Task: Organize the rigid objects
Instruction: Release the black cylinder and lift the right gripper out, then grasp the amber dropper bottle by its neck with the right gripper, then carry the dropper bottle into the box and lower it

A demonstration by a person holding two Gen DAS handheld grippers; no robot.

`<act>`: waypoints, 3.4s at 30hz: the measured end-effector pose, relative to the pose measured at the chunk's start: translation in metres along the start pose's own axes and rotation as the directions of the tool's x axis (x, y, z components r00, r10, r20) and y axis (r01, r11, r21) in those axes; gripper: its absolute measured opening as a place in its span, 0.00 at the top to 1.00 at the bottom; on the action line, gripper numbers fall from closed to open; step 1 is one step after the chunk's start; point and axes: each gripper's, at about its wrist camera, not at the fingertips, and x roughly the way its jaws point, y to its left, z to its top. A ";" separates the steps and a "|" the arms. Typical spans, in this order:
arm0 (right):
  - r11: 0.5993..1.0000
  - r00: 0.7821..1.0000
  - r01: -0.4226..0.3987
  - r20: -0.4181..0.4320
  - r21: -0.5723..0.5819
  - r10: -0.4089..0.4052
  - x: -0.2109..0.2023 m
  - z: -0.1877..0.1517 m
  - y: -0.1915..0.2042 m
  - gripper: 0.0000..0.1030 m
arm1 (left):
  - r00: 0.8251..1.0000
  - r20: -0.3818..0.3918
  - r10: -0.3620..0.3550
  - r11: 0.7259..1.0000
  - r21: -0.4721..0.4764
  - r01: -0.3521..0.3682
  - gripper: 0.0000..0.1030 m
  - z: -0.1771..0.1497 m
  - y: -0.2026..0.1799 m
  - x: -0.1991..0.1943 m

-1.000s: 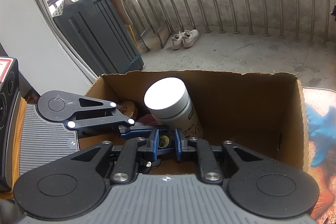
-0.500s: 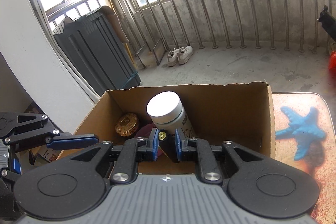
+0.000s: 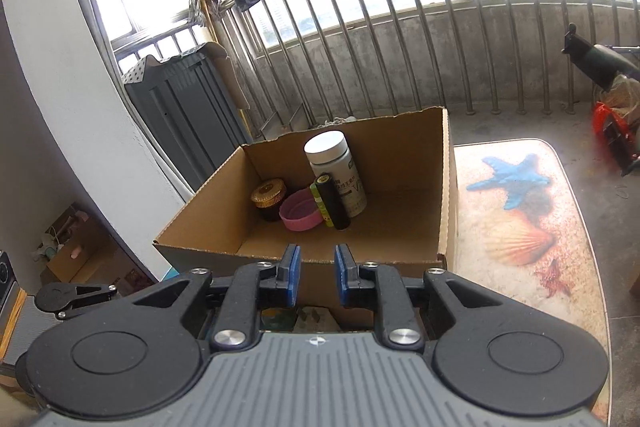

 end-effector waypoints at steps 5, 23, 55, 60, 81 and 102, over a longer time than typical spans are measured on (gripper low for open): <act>0.998 1.000 -0.012 -0.027 -0.067 0.010 0.012 -0.017 0.016 0.80 | 0.998 0.056 0.024 0.999 0.030 -0.026 0.60 -0.007 -0.008 0.024; 0.968 0.993 -0.113 -0.050 -0.224 0.104 0.044 -0.038 0.054 0.80 | 0.995 0.095 0.033 0.999 -0.031 -0.030 0.82 -0.012 0.003 0.025; 0.972 0.980 -0.189 -0.091 -0.141 0.178 0.170 0.088 0.099 0.84 | 0.974 -0.193 0.121 0.992 0.053 -0.113 0.82 0.084 0.135 0.062; 0.976 0.979 -0.181 -0.112 -0.119 0.168 0.191 0.084 0.090 0.84 | 0.962 -0.235 0.137 0.988 0.099 -0.117 0.82 0.080 0.142 0.074; 0.975 0.985 -0.151 -0.114 -0.166 0.133 0.200 0.081 0.098 0.84 | 0.942 -0.267 0.203 0.975 0.144 -0.169 0.81 0.075 0.149 0.090; 0.983 0.991 -0.106 -0.091 -0.152 0.093 0.188 0.074 0.086 0.83 | 0.952 -0.228 0.204 0.979 0.067 -0.193 0.81 0.072 0.160 0.084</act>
